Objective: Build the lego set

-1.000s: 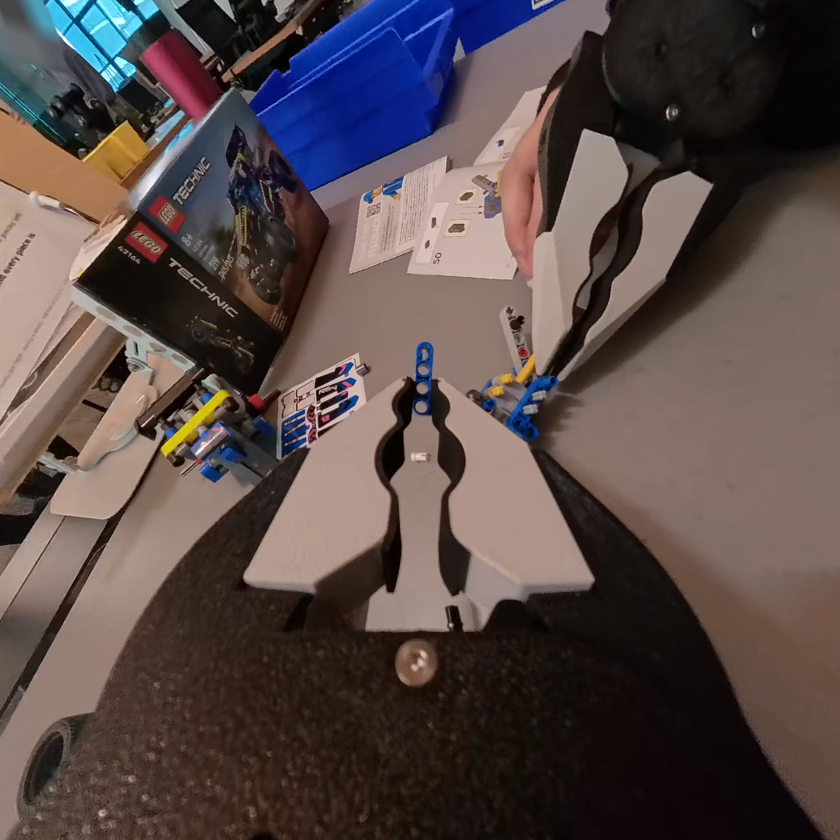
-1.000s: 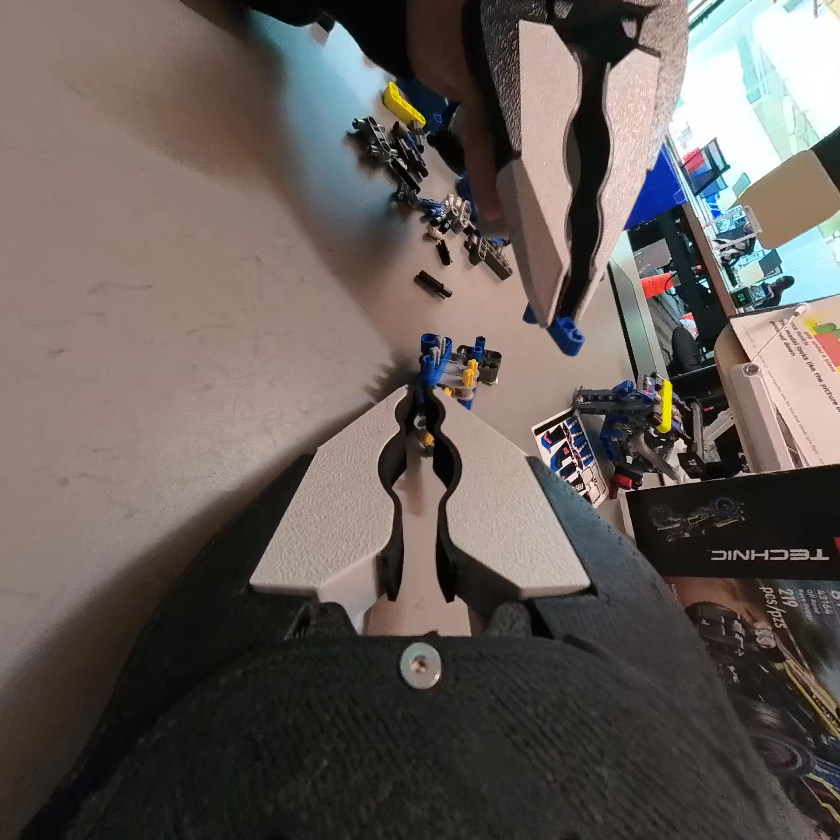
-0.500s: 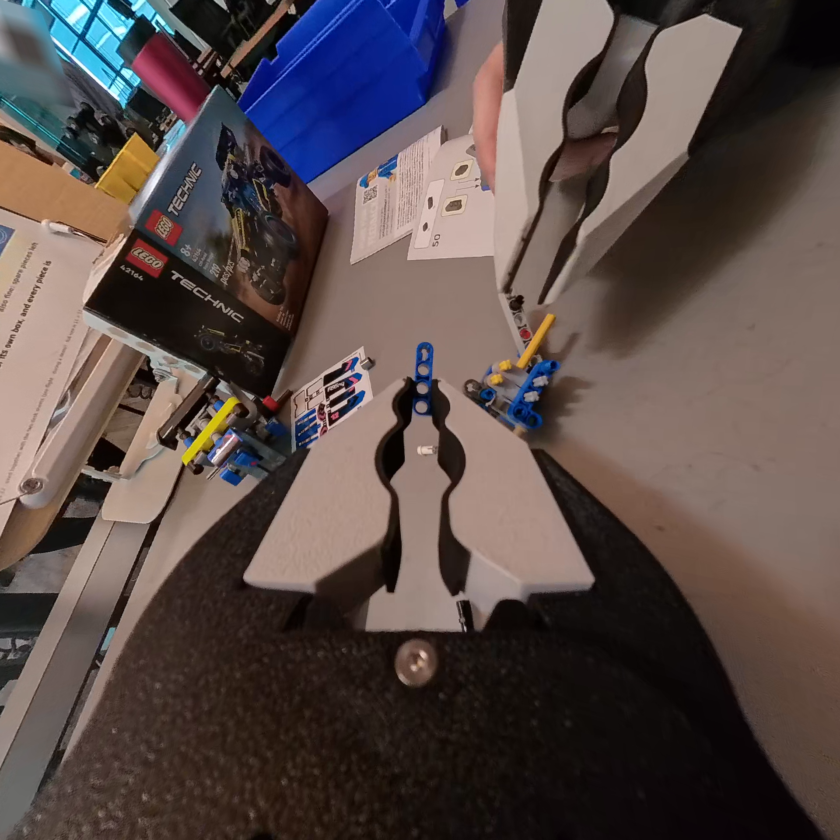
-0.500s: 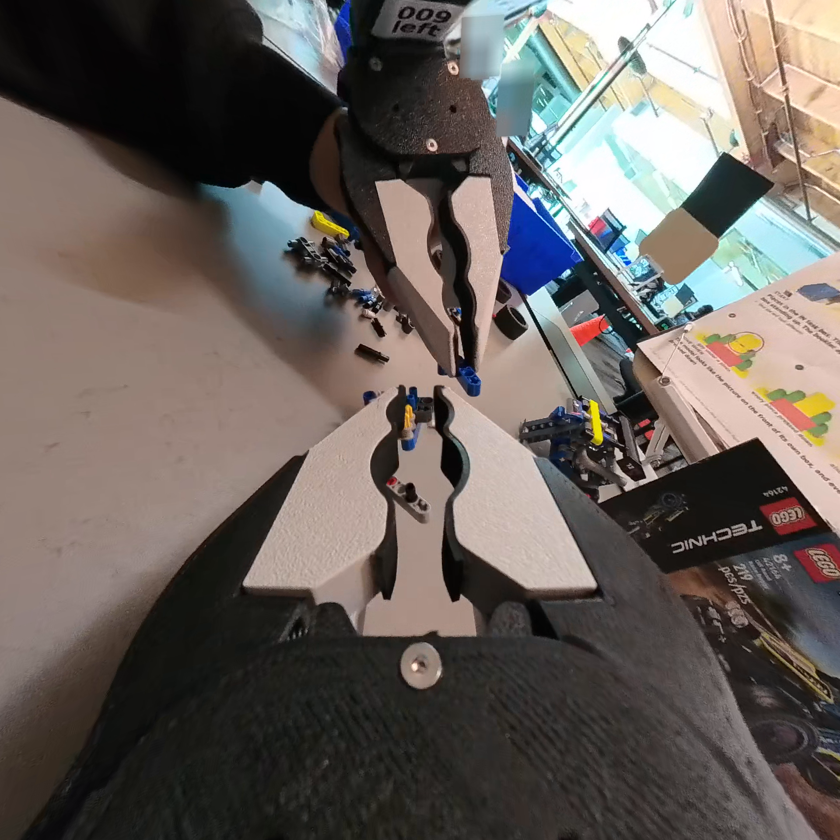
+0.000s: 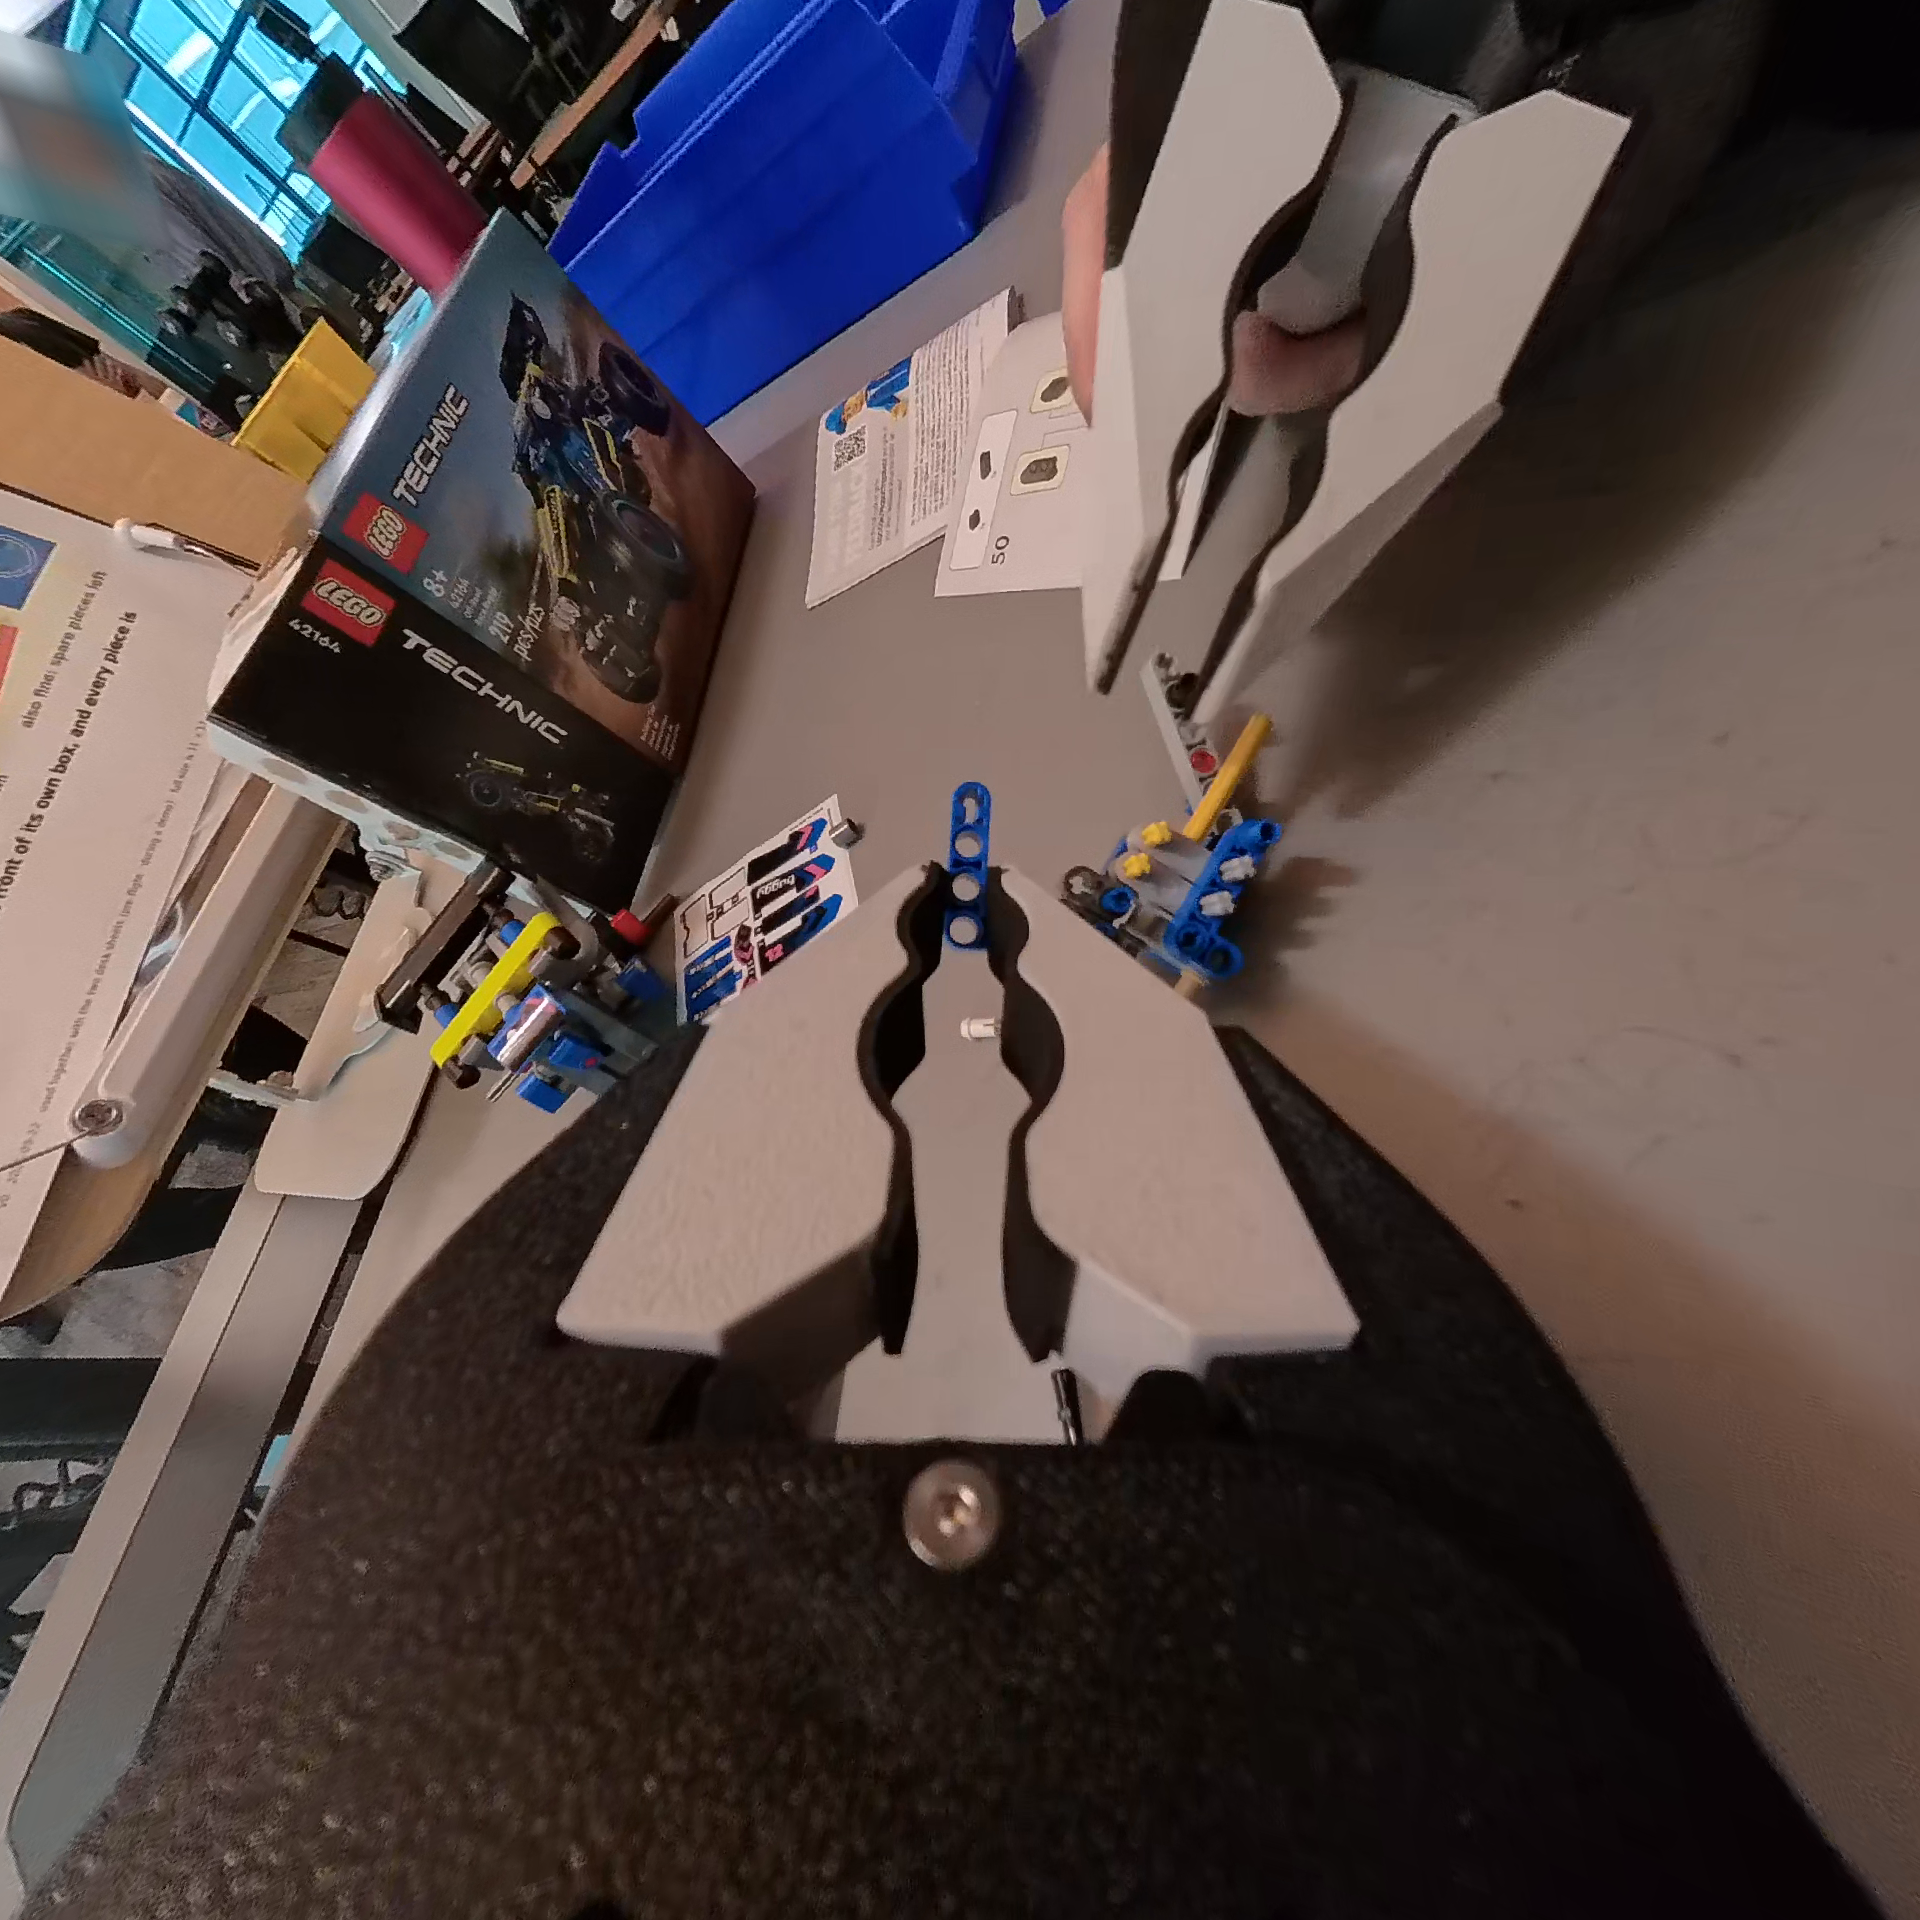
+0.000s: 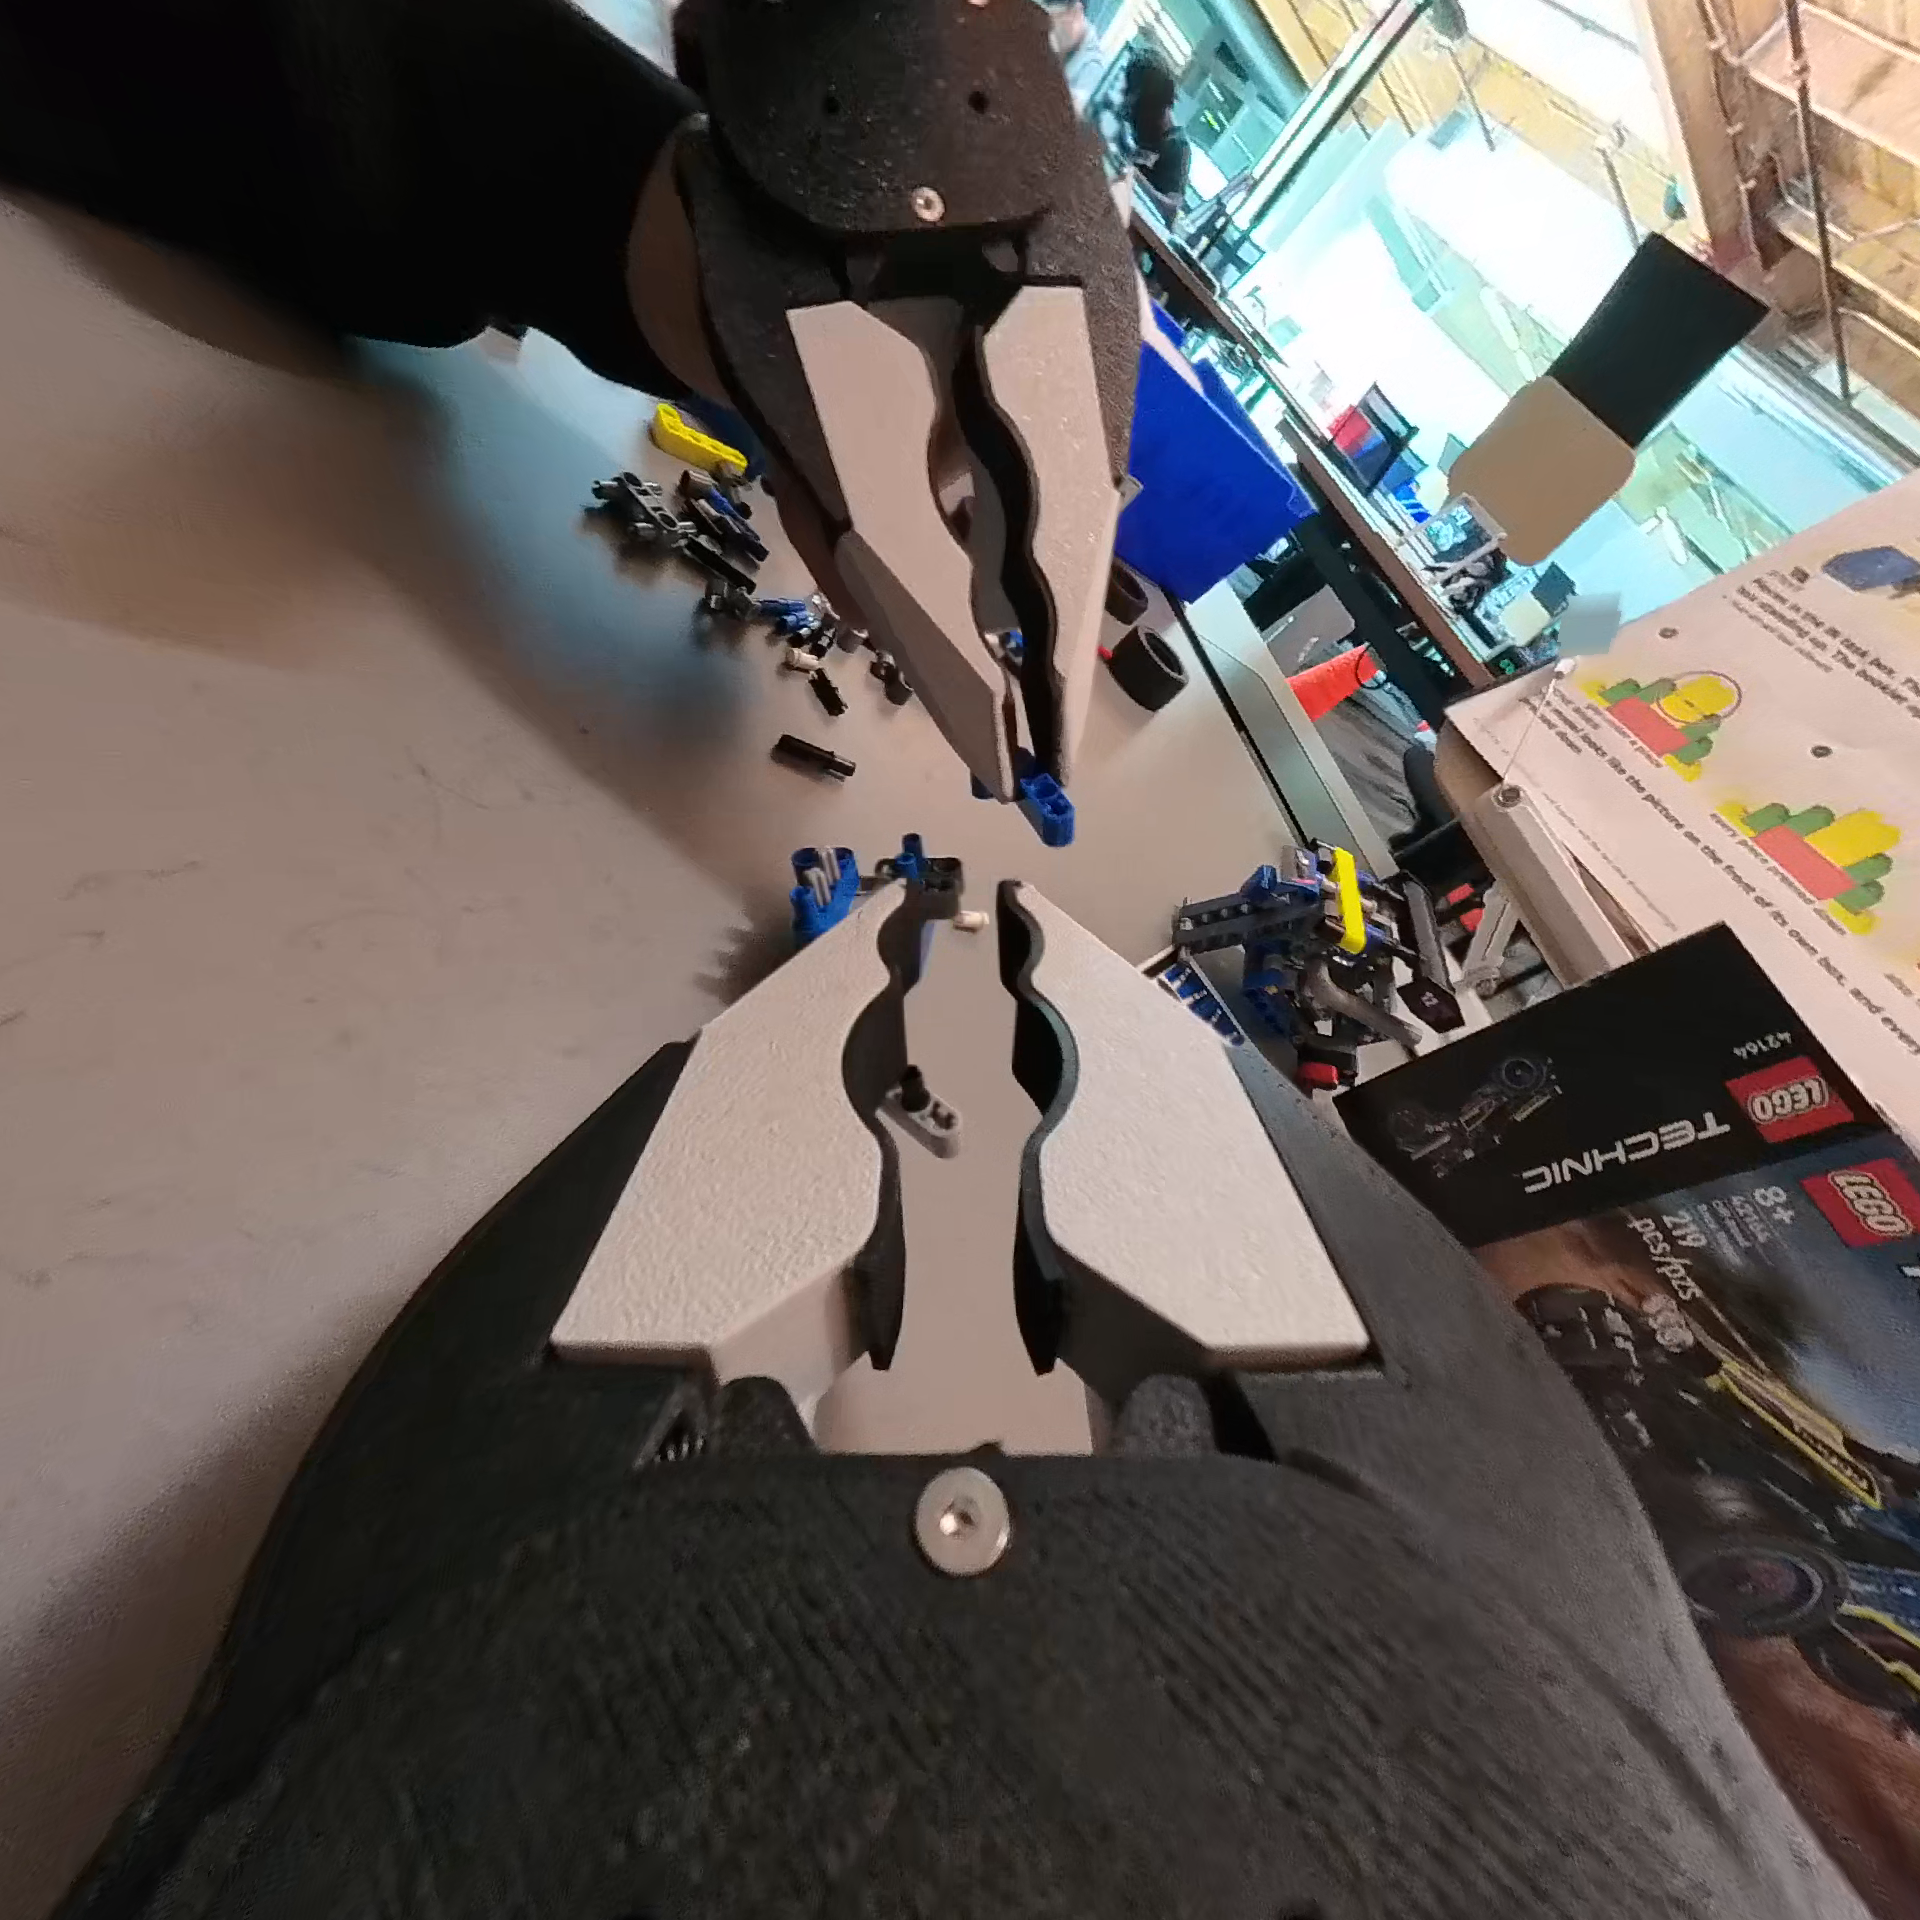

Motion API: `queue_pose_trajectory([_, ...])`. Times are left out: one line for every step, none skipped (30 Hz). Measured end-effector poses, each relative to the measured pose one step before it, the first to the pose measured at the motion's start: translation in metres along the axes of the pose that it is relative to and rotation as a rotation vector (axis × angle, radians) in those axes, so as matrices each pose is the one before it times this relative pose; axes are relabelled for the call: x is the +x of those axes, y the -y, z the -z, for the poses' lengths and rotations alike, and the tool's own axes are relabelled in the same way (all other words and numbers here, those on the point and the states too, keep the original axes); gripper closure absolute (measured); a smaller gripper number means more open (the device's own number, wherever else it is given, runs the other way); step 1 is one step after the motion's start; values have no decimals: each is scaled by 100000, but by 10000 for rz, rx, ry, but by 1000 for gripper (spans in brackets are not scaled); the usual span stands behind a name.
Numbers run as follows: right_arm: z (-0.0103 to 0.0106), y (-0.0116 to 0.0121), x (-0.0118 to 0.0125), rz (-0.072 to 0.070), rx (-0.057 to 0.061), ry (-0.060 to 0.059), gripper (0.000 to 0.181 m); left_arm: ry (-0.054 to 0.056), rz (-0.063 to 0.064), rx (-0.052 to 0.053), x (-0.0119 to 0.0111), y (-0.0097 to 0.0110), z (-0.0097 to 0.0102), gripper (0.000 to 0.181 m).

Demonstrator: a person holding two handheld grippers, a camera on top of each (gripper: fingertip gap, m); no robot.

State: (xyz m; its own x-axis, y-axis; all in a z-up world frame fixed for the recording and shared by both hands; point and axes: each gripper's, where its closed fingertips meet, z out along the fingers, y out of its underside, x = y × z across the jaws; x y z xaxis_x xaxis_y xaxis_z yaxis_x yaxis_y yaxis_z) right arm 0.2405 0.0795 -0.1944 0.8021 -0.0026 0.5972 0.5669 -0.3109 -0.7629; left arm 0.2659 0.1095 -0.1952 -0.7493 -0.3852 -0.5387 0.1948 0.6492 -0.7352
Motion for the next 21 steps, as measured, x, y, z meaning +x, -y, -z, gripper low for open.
queue_pose_trajectory([31, -74, 181, -111, -21, -53, 168, 8, -27, 14, 10, 50, 13, 177])
queue_pose_trajectory([19, -108, 291, -102, -48, -132, 168, 7, -45, 9, 20, 60, 16, 177])
queue_pose_trajectory([27, -174, 307, -119, -95, -131, 167, 1, -63, -1, 38, 50, -5, 177])
queue_pose_trajectory([-9, -168, 177, -250, -64, -11, 165, 30, -87, -18, 4, 35, 26, 177])
queue_pose_trajectory([-51, -145, 79, -499, -19, 114, 159, 53, -129, -30, -24, 31, 37, 177])
queue_pose_trajectory([-62, -215, 5, -688, -89, 231, 151, 41, -155, -34, 0, 30, 73, 177])
queue_pose_trajectory([-39, -215, -128, -709, -179, 400, 146, 37, -163, -20, -2, 64, 91, 177])
queue_pose_trajectory([48, -72, -160, -579, -216, 452, 144, 48, -181, -2, -26, 74, 142, 177])
queue_pose_trajectory([113, 75, -150, -369, -191, 409, 142, 46, -177, -11, -28, 38, 164, 177])
queue_pose_trajectory([157, 285, -16, -50, -102, 257, 141, 12, -159, 6, 7, 68, 207, 177])
queue_pose_trajectory([127, 316, 223, 169, -59, 24, 143, -23, -148, 72, 49, 155, 226, 177])
queue_pose_trajectory([-38, 74, 166, 187, -176, 66, 144, -70, -136, 101, 137, 216, 198, 177])
queue_pose_trajectory([-233, -246, -159, 34, -301, 329, 143, -174, -121, 41, 315, 183, 147, 177])
queue_pose_trajectory([-387, -414, -179, -93, -309, 358, 143, -188, -145, -70, 378, 84, 110, 177])
queue_pose_trajectory([-452, -349, 31, -151, -169, 170, 143, -126, -267, -155, 350, 3, 60, 177])
queue_pose_trajectory([-447, -262, -168, -185, -89, 231, 143, -137, -383, -197, 390, -36, 0, 177])
queue_pose_trajectory([-390, -268, -461, -231, -124, 381, 142, -136, -422, -216, 349, -54, -33, 177])
queue_pose_trajectory([-345, -383, -402, -277, -216, 353, 140, -90, -469, -201, 253, -70, -39, 177])
queue_pose_trajectory([-253, -419, -2, -313, -231, 133, 137, -72, -474, -159, 183, -84, -37, 177])
queue_pose_trajectory([-127, -209, 235, -379, -100, 13, 133, -82, -364, -93, 158, -79, -54, 177])
queue_pose_trajectory([-32, 47, 31, -460, 64, 169, 131, -65, -243, 17, 109, 17, -64, 177])
